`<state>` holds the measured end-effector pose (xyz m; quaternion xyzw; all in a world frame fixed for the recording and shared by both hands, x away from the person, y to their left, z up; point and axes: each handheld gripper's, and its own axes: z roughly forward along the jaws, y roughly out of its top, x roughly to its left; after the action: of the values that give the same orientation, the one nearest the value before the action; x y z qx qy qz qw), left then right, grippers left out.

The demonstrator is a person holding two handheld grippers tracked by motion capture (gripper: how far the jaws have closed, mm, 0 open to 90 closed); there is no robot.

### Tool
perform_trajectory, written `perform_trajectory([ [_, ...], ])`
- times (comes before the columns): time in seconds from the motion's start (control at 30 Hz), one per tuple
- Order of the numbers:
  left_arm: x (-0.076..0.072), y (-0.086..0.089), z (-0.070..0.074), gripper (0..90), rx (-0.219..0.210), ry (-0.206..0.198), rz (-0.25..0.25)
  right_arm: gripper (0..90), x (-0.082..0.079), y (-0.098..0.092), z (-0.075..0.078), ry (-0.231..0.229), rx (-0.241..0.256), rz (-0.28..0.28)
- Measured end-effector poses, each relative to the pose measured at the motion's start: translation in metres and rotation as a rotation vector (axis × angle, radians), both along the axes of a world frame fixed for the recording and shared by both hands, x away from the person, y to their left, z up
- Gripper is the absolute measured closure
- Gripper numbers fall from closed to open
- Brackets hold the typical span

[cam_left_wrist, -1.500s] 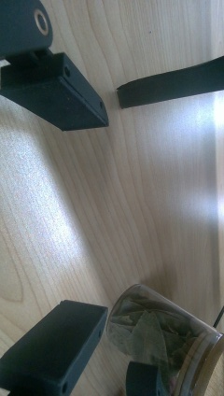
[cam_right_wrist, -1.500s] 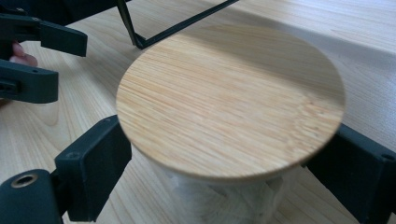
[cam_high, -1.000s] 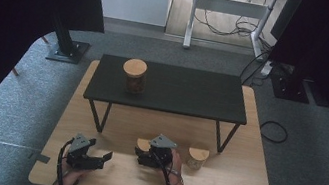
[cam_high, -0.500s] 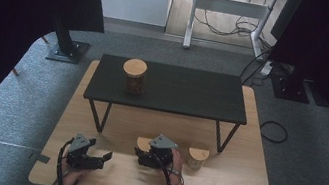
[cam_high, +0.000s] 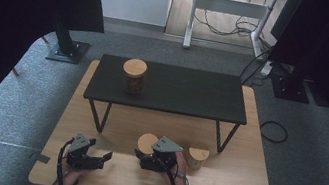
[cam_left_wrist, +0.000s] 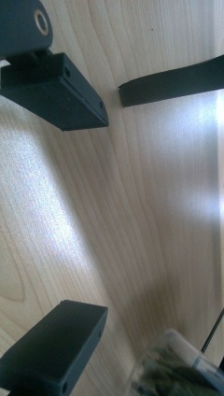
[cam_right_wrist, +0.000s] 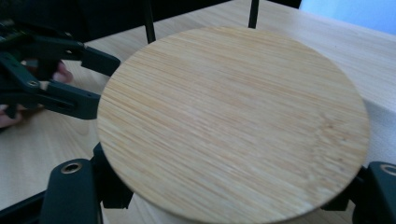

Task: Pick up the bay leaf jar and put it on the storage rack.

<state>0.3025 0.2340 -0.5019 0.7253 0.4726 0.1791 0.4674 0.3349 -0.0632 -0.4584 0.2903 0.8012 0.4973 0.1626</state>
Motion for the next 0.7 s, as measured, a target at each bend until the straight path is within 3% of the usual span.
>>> perform_trajectory([
  [0.7, 0.000, 0.000, 0.000, 8.1, 0.003, 0.001, 0.003, 24.9, -0.015, -0.026, 0.035, 0.012, 0.071, 0.059],
])
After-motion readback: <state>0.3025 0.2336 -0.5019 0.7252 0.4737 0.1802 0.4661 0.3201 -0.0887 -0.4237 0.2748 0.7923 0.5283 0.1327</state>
